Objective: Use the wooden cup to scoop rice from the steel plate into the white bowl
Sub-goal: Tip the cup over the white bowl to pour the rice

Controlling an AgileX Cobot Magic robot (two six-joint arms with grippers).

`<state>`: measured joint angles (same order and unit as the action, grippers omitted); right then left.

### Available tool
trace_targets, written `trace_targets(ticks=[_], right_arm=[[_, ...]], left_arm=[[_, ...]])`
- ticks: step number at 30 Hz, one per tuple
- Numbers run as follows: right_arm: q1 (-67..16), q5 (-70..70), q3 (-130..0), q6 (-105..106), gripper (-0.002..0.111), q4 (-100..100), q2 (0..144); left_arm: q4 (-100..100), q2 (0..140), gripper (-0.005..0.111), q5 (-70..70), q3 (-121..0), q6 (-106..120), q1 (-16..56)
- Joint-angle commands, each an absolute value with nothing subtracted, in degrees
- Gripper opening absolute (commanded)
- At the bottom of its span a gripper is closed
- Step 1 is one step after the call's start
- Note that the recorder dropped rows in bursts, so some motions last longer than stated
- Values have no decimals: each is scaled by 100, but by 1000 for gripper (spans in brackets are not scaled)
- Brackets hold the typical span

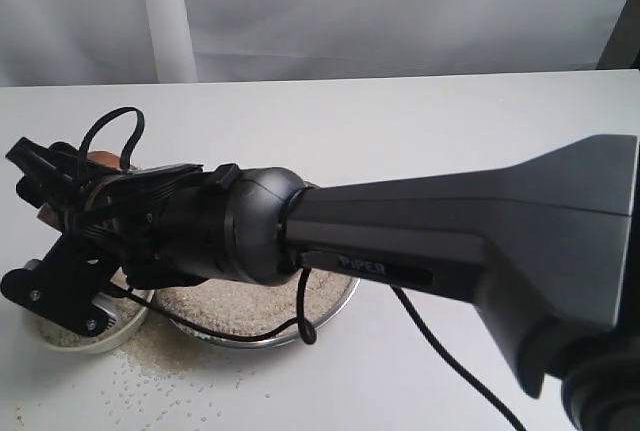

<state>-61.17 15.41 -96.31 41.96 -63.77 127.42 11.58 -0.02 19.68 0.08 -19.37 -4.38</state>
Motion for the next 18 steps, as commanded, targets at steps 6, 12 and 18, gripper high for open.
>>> trace_targets(ticks=[6,12,18], right_arm=[[-6136,1589,-9676,4203,0,-6923,12726],[-6145,1567,-9676,4203,0,-7125,12726],[-6213,1567,-9676,4175,0,-7427,12726]], left_arm=[[1126,0,0,1933,0,-1945,-401],[1126,0,0,1933,0,-1945,-401],[1126,0,0,1933,0,-1945,-401]])
